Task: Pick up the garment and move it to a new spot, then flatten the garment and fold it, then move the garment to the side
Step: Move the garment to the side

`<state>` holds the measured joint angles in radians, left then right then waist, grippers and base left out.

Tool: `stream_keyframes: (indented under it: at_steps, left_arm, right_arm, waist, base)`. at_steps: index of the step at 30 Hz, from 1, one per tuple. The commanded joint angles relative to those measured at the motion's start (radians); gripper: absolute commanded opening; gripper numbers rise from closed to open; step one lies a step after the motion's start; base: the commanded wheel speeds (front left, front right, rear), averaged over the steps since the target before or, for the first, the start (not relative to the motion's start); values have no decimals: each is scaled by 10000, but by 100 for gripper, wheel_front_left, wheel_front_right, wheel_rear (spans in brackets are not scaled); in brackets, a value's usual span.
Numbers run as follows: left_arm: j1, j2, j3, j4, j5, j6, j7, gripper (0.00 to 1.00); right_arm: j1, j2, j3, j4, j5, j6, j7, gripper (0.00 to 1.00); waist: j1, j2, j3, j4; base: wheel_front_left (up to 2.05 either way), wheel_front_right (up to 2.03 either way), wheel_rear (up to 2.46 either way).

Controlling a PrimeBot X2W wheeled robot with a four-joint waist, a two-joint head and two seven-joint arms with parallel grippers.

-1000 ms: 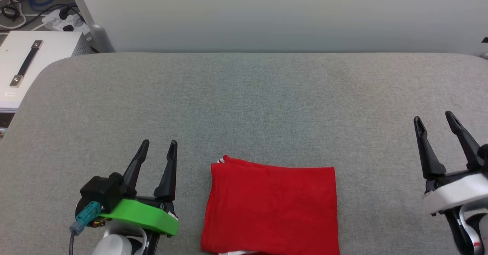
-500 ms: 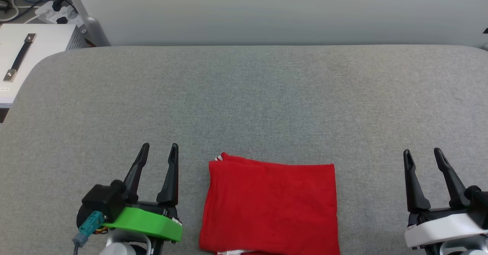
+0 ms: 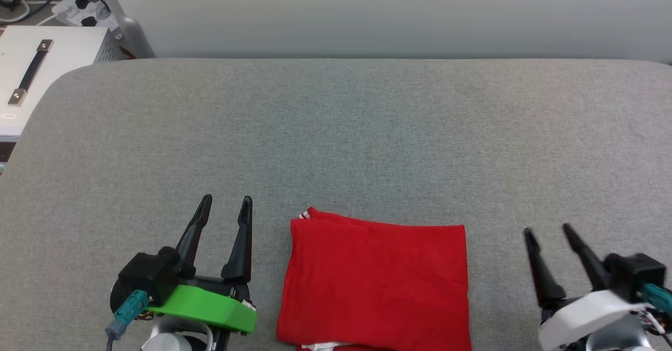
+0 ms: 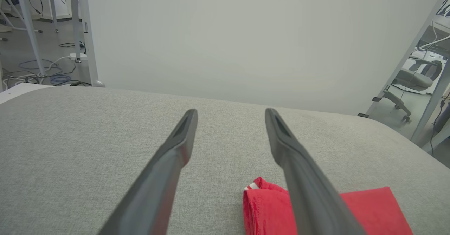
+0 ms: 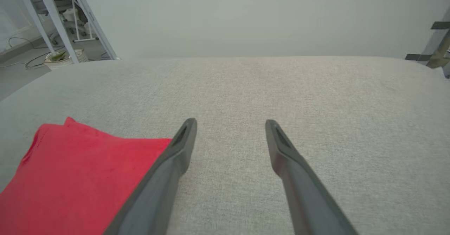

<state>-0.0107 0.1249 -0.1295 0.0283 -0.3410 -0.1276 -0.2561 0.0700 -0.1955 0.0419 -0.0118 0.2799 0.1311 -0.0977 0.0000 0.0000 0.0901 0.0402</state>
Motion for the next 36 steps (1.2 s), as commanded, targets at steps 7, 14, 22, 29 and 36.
stream_keyframes:
  at_steps: [7, 14, 22, 29, 36]
  left_arm:
    - [-187, 26, -117, 66, 37, -31, -57, 100]
    - [-521, 32, -430, 38, 112, -31, -57, 100]
    - [-823, 86, -722, 67, 90, -31, -57, 100]
    - [-996, 102, -867, 83, 75, -31, -57, 100]
    - [-1067, 167, -918, 181, 62, -31, -57, 100]
  right_arm:
    - [-135, -625, 1051, -1048, 1399, -4, 4141, 100]
    - [-315, -499, 859, -1568, 1818, -4, 7828, 100]
    - [-930, 410, 316, -1061, 1787, -4, 9775, 100]
    - [-1214, 677, 498, -464, 1530, -4, 10064, 100]
    - [-1282, 716, 924, 601, 1504, -4, 9669, 0]
  waist:
    - [0, 0, 353, 253]
    - [0, 0, 772, 714]
    - [0, 0, 1199, 1251]
    - [0, 0, 1404, 1572]
    - [0, 0, 1394, 1651]
  base:
    - [0, 0, 0]
    - [0, 0, 0]
    - [0, 0, 0]
    - [0, 0, 0]
    - [0, 0, 0]
